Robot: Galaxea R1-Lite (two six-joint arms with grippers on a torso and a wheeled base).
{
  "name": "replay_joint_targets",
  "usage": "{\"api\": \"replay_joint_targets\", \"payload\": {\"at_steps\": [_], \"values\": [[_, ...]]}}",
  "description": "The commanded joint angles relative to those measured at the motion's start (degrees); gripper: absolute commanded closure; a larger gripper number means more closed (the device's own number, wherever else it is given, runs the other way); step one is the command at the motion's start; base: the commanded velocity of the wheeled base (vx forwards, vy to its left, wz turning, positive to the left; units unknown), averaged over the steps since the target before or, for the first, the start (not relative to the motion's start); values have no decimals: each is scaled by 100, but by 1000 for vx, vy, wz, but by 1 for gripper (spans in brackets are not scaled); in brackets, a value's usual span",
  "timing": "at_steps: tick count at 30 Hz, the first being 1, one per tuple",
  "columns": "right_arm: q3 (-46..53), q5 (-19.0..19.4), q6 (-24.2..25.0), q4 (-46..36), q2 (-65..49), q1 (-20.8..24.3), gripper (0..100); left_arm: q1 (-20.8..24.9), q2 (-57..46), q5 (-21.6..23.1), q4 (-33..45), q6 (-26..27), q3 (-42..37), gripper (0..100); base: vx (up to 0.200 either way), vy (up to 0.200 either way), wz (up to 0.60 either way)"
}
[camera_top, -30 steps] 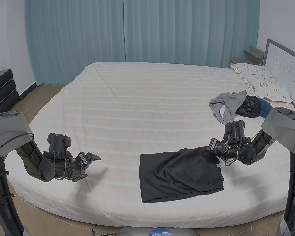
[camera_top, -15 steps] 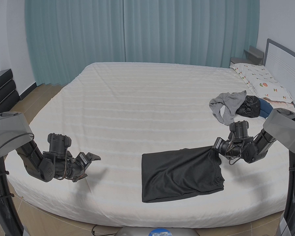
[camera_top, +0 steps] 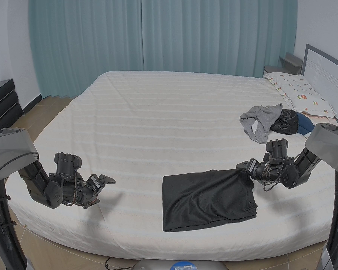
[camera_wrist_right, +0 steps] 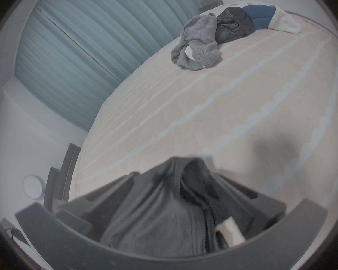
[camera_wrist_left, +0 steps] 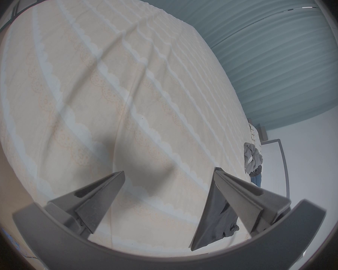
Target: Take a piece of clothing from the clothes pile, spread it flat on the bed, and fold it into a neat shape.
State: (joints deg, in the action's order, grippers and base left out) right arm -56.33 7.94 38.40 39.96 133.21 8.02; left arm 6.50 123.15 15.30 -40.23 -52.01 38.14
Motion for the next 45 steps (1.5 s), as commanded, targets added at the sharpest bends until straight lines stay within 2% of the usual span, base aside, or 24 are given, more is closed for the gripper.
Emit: {"api": "replay_joint_targets", "payload": {"at_steps": [1, 4, 8, 11, 15, 21, 22, 28, 45], "values": [[562, 323, -61, 3, -585, -55, 0, 1, 7, -1, -2, -3, 9, 0, 0, 0, 0], [1274, 744, -237, 3, -1016, -108, 0, 1, 7, -1, -2, -3, 9, 0, 0, 0, 0], [2039, 1035, -720, 21, -1244, -64, 0, 1, 7, -1, -2, -3, 0, 0, 0, 0, 0], [2267, 1078, -1098, 126, -1174, -46, 0, 1, 7, -1, -2, -3, 0, 0, 0, 0, 0], [2425, 1078, -1107, 495, -1183, -20, 0, 1, -1, -1, -2, -3, -18, 0, 0, 0, 0], [2548, 1061, -1177, 583, -1104, 50, 0, 1, -1, -1, 6, -3, -9, 0, 0, 0, 0], [2548, 1052, -1186, 583, -1095, 50, 100, 1, -1, -1, 6, -3, -9, 0, 0, 0, 0], [2847, 1017, -1555, 530, -1113, -2, 100, 1, -1, -1, 6, -3, -9, 0, 0, 0, 0], [3480, 1035, -2003, 574, -1473, -468, 100, 1, -1, -1, 6, -3, -18, 0, 0, 0, 0]]}}
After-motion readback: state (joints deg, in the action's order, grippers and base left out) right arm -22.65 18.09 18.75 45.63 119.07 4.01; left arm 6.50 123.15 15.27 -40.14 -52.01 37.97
